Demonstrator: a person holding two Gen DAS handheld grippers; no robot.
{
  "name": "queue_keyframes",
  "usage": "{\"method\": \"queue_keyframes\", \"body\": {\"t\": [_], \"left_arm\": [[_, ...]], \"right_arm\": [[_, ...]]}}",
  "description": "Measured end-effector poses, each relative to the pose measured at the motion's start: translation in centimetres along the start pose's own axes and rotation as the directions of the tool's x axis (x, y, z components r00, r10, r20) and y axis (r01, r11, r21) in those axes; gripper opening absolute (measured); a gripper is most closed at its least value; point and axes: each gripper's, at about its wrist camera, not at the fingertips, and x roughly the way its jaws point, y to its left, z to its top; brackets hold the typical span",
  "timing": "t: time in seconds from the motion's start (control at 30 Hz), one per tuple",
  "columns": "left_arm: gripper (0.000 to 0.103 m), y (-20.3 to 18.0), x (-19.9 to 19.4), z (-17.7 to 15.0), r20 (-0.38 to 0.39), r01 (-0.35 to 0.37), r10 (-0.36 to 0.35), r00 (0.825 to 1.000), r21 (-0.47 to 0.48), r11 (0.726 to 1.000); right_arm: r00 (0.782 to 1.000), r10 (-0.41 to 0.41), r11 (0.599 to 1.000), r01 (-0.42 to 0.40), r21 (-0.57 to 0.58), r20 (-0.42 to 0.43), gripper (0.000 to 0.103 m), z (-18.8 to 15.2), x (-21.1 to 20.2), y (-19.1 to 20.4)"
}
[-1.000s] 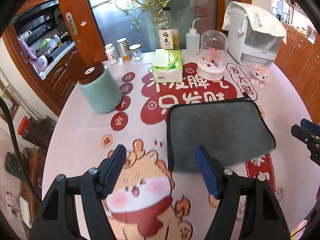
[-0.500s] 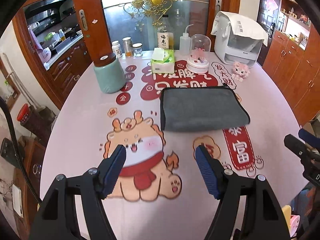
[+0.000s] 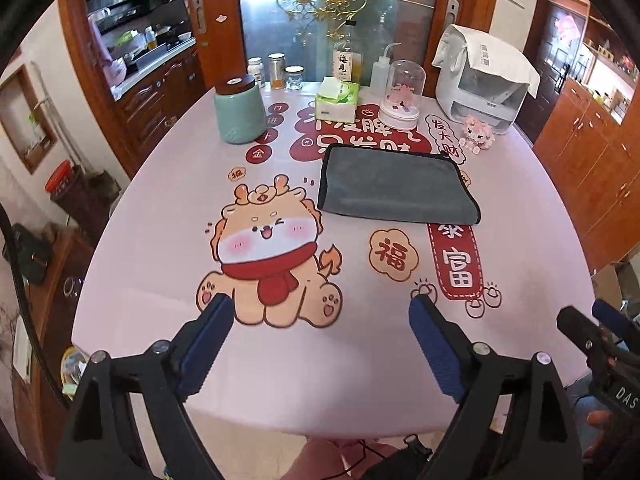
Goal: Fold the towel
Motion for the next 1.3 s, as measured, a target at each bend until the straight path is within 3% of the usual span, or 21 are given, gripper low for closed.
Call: {"method": "queue_keyframes", "body": {"t": [0.47, 0.73, 0.9, 1.3], "left_arm": [[0.09, -2.5, -3.5, -2.5, 0.069, -0.049, 0.049, 0.996, 0.006, 0.999], [0.102, -2.8, -5.1, -3.3, 0.14, -0.06, 0.06, 0.988, -0.001, 0.998], [0.102, -3.2, -5.4, -3.3, 0.156, -0.063, 0.061, 0.986, 0.006, 0.998], [0.102, -3.9, -5.6, -3.4, 0.173, -0.064, 0.062, 0.983, 0.011, 0.998]], "right_arm": [[0.998, 0.045, 0.998, -0.043, 0.036, -0.047, 0.089, -2.3, -2.5, -1.1], [0.999, 0.043, 0.998, -0.043, 0.035, 0.001, 0.092, -3.4, -3.5, -0.5], [0.999, 0.025, 0.999, -0.026, 0.021, 0.045, 0.096, -3.3, -4.3, -0.4], [0.998, 0.035, 0.999, -0.034, -0.023, 0.049, 0.096, -2.8, -3.9, -0.1]]}}
